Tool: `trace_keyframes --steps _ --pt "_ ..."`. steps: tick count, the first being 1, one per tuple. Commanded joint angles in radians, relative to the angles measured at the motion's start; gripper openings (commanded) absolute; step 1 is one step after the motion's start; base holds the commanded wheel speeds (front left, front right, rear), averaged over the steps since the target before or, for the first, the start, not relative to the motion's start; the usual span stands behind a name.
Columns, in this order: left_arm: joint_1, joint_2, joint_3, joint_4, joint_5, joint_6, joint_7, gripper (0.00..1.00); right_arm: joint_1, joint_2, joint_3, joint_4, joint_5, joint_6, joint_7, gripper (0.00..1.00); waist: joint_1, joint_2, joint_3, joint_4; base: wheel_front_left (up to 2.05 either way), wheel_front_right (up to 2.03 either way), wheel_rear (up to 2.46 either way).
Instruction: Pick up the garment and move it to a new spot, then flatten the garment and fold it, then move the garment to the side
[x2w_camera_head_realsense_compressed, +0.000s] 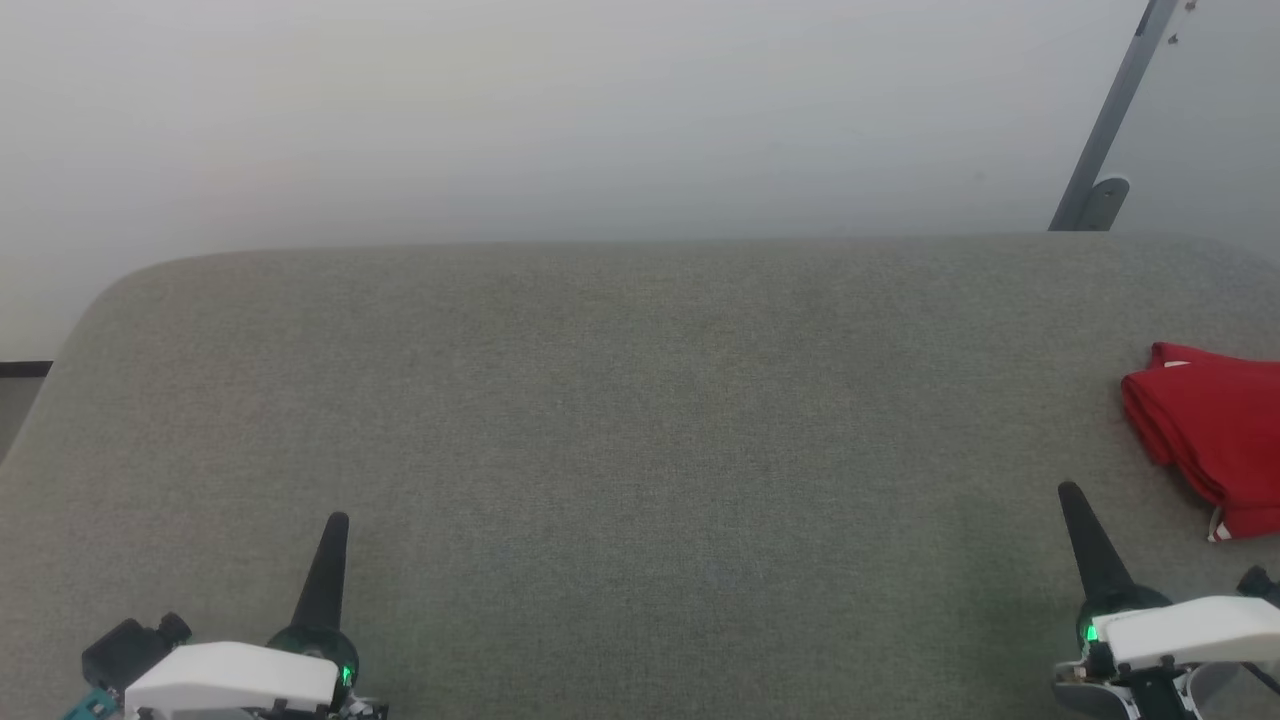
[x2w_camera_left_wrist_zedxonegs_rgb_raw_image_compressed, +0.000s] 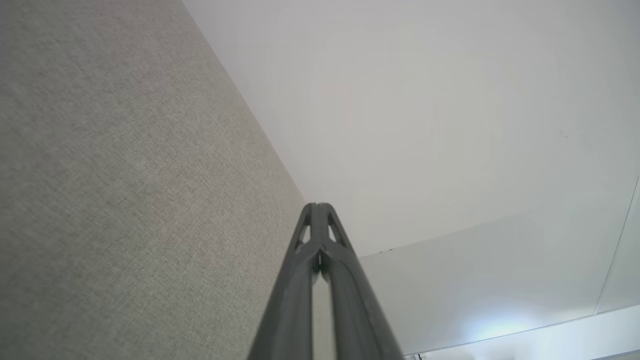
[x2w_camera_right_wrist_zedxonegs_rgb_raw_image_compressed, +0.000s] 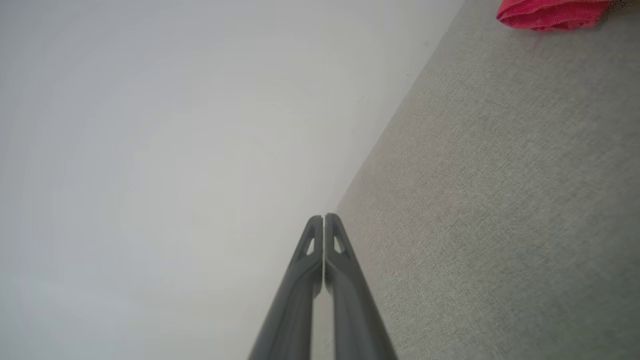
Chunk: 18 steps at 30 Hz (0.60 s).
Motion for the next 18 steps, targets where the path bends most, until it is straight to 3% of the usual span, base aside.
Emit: trace_keyframes --steps 1,18 --pt "-0.031 0.003 0.006 -0.003 -0.031 -0.002 0.008 0.00 -0.027 0.002 -0.004 -0.003 0.028 0.001 0.008 0.00 0.0000 0.0000 0.001 -0.001 0.00 0.00 0.00" --pt "-0.067 -0.011 0.015 0.020 -0.158 -0.002 0.047 0.00 -0.056 0.019 -0.005 0.022 0.149 0.000 0.034 0.00 0.0000 0.0000 0.008 -0.010 0.00 0.00 0.00"
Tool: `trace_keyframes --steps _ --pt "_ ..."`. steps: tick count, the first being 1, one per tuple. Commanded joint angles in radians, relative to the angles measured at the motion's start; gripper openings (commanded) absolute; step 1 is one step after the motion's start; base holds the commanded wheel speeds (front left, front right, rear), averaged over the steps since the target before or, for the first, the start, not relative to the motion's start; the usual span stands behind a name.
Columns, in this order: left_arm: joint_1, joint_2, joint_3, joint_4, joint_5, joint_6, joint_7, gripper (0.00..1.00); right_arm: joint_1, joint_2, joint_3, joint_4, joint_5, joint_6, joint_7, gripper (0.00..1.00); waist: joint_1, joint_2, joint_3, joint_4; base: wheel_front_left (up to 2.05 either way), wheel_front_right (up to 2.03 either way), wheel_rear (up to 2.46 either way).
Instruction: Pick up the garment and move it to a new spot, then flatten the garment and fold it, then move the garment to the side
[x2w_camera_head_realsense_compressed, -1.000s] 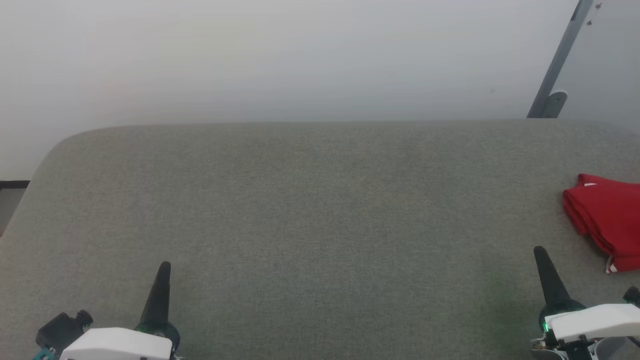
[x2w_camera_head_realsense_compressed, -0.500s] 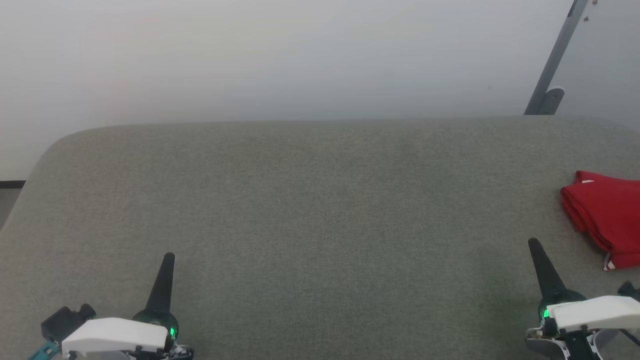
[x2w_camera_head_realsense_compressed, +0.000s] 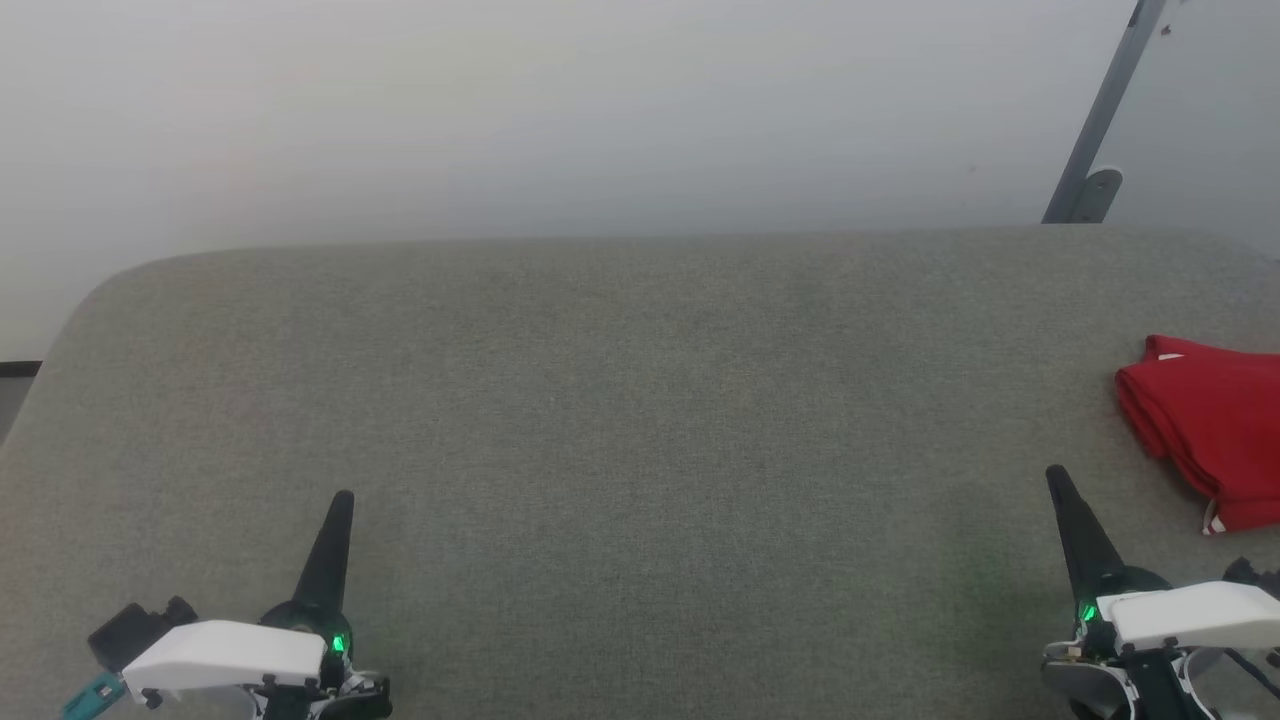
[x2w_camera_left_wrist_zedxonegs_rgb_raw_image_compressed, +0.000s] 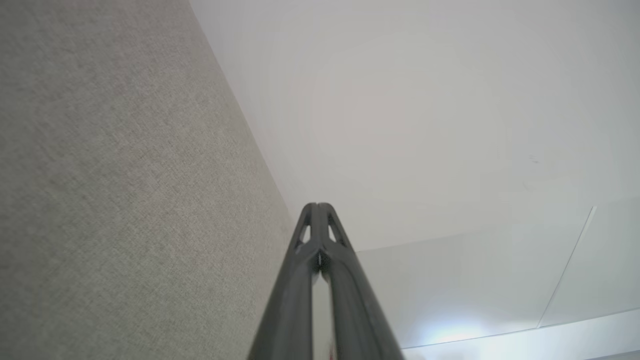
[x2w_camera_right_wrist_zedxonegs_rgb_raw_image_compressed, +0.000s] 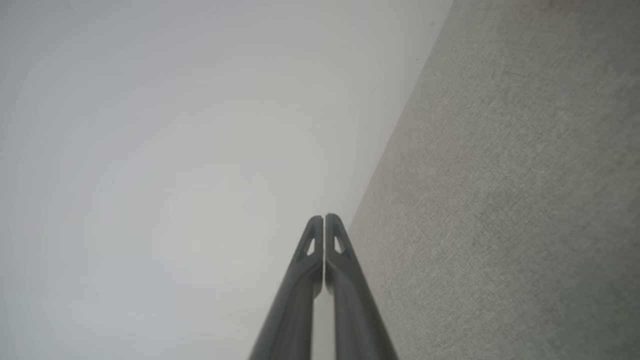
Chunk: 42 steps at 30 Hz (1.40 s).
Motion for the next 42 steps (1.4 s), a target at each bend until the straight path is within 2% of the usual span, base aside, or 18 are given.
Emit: trace_keyframes --steps 1,28,42 --pt "-0.025 -0.002 0.005 -0.001 -0.027 -0.002 0.008 0.00 -0.021 0.002 -0.003 0.002 0.019 0.000 0.004 0.00 0.0000 0.0000 0.001 -0.001 0.00 0.00 0.00" --pt "-0.076 -0.021 0.020 0.033 -0.210 -0.003 0.066 0.00 -0.062 0.028 -0.004 0.036 0.197 0.000 0.042 0.00 0.0000 0.0000 0.013 -0.016 0.00 0.00 0.00" --pt "-0.082 -0.026 0.024 0.039 -0.236 -0.003 0.077 0.00 -0.067 0.031 -0.004 0.041 0.226 0.000 0.049 0.00 0.0000 0.0000 0.016 -0.020 0.00 0.00 0.00"
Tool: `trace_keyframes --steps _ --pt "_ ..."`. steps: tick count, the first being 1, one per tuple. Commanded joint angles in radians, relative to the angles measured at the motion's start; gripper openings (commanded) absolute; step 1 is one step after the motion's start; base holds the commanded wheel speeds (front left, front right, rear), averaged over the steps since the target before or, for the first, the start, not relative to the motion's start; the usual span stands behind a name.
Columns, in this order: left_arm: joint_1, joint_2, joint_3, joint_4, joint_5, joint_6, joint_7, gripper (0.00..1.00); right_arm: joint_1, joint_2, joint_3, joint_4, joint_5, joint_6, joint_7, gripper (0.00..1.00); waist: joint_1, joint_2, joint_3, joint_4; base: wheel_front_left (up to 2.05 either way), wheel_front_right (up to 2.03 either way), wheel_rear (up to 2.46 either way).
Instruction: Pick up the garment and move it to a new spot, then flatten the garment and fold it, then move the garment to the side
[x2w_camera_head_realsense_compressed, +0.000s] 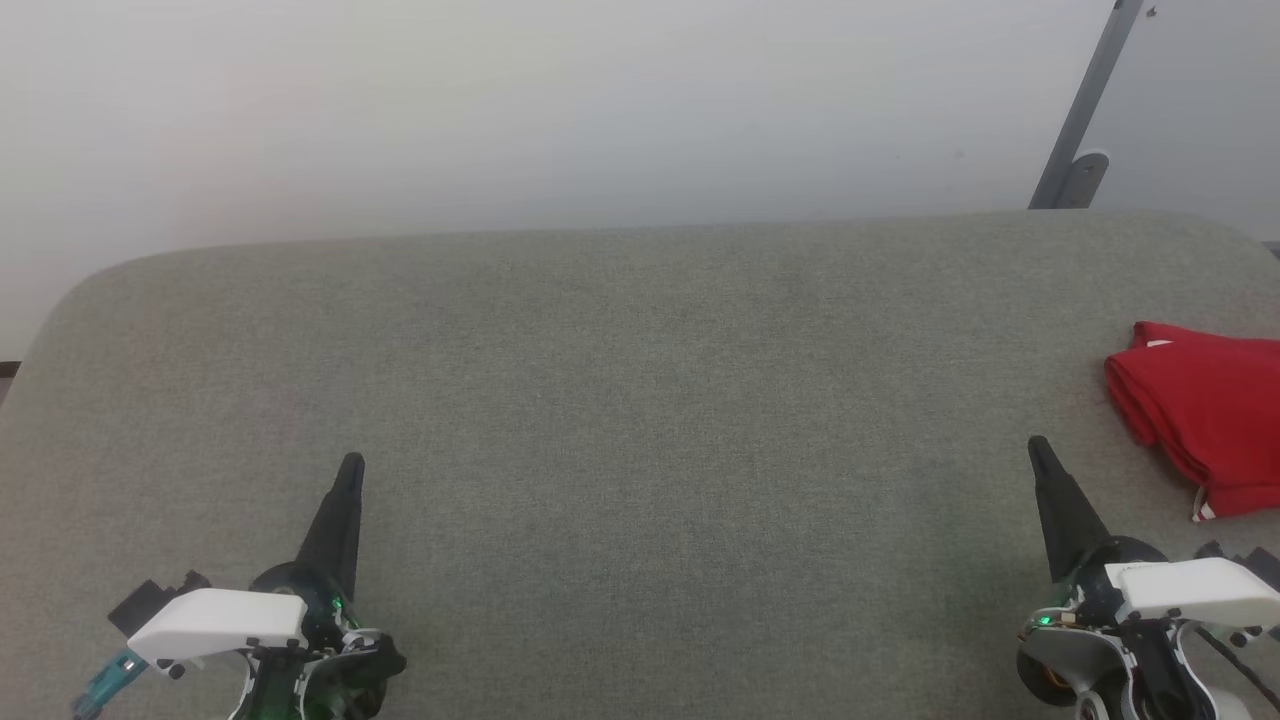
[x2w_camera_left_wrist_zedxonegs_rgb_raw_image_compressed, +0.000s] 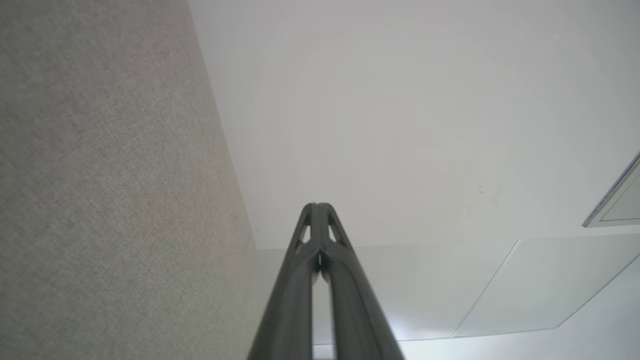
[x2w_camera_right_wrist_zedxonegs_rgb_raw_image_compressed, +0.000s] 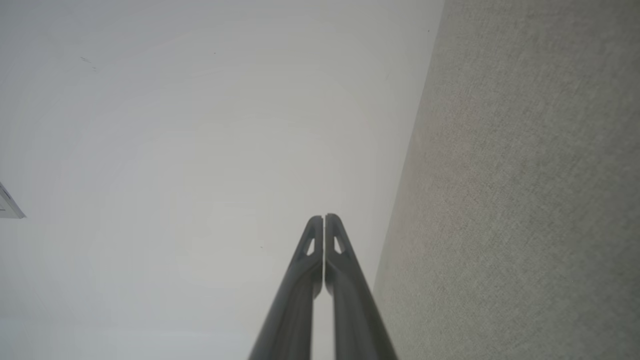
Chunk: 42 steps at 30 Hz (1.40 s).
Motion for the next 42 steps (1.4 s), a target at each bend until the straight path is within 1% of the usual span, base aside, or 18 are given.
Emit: trace_keyframes --steps 1,42 --pt "-0.009 0.000 0.003 0.000 -0.003 -0.003 0.003 0.00 -0.007 0.004 -0.001 0.002 0.004 0.000 0.003 0.00 0.0000 0.0000 0.000 0.000 0.00 0.00 0.00" --pt "-0.010 -0.005 0.009 0.000 0.004 -0.003 0.008 0.00 -0.007 0.004 0.000 0.002 0.004 0.000 0.002 0.00 0.0000 0.0000 0.000 0.000 0.00 0.00 0.00"
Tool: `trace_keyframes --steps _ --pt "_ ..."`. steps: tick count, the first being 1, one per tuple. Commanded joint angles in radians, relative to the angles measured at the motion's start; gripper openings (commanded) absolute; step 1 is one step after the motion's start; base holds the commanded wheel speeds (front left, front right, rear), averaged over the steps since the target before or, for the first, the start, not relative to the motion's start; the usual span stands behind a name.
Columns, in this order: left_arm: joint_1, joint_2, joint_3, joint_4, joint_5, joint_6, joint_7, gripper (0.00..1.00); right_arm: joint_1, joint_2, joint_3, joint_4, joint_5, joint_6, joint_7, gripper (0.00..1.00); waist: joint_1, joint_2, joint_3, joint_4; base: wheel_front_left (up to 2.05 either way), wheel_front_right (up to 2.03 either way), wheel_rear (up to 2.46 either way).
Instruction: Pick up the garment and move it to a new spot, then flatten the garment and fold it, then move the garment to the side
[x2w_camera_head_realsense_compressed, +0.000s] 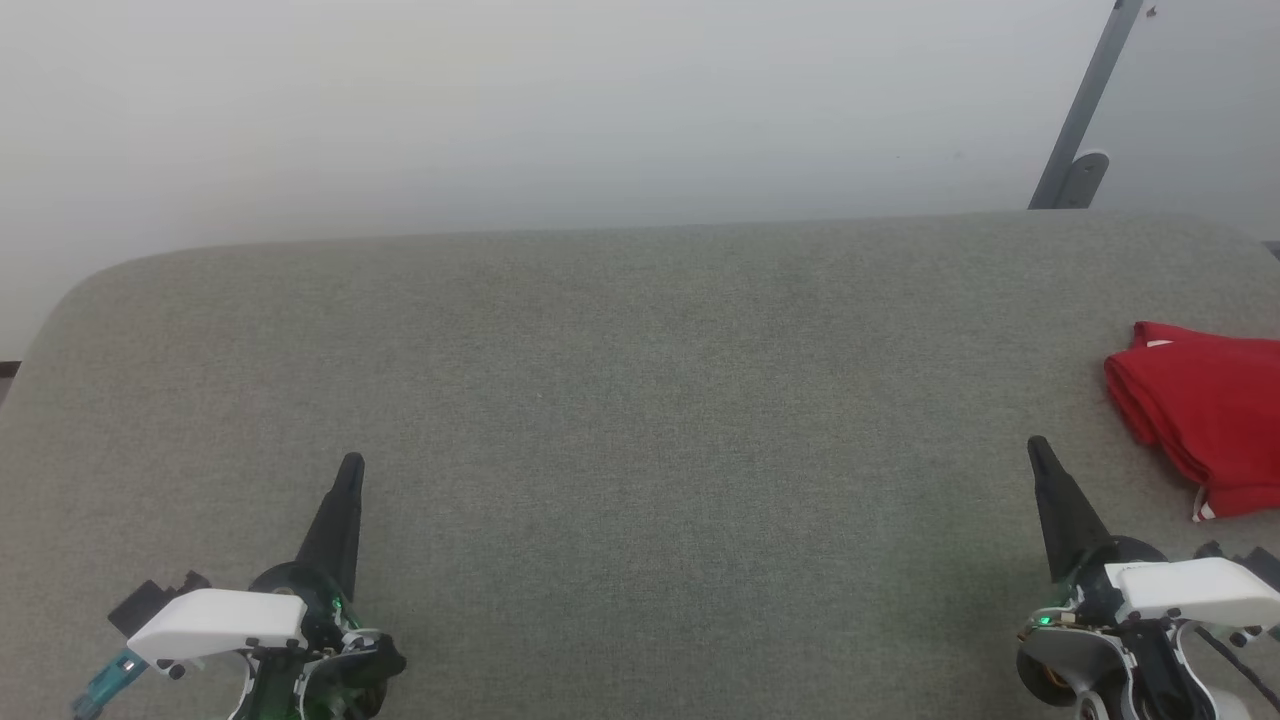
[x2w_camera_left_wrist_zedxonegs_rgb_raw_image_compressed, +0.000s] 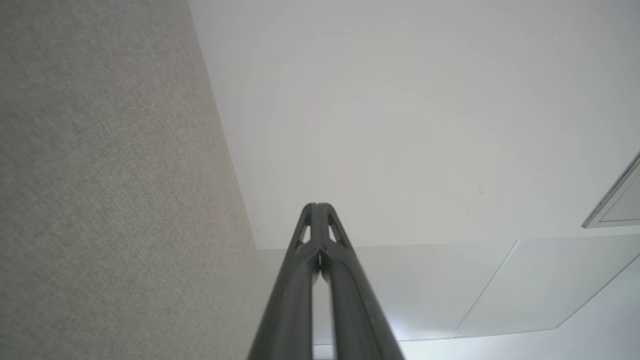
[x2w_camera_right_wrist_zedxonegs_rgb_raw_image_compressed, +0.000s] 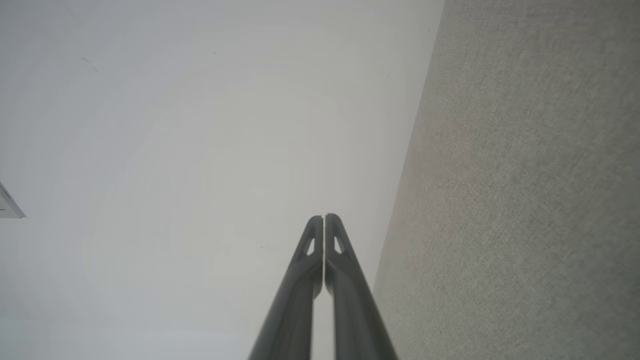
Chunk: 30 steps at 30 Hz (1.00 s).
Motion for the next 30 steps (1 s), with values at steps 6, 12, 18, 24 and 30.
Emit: trace_keyframes --steps 6,12,18,24,30 --pt "-0.010 -0.002 0.005 0.000 0.003 -0.003 0.004 0.00 -0.007 0.004 -0.001 0.002 0.004 0.000 0.002 0.00 0.0000 0.0000 0.000 0.000 0.00 0.00 0.00" --pt "-0.010 -0.002 0.005 0.000 0.003 -0.003 0.005 0.00 -0.007 0.004 -0.001 0.002 0.005 0.000 0.002 0.00 0.0000 0.0000 0.000 0.000 0.00 0.00 0.00" --pt "-0.010 -0.003 0.006 0.000 0.004 -0.003 0.005 0.00 -0.007 0.004 0.000 0.002 0.005 0.000 0.001 0.00 0.0000 0.0000 0.000 0.000 0.00 0.00 0.00" --pt "-0.010 -0.003 0.006 0.000 0.005 -0.003 0.006 0.00 -0.007 0.004 0.000 0.002 0.005 0.000 0.001 0.00 0.0000 0.0000 0.000 0.000 0.00 0.00 0.00" --pt "-0.010 -0.003 0.007 0.000 0.005 -0.003 0.006 0.00 -0.007 0.004 0.000 0.002 0.005 0.000 0.001 0.00 0.0000 0.0000 0.000 0.000 0.00 0.00 0.00"
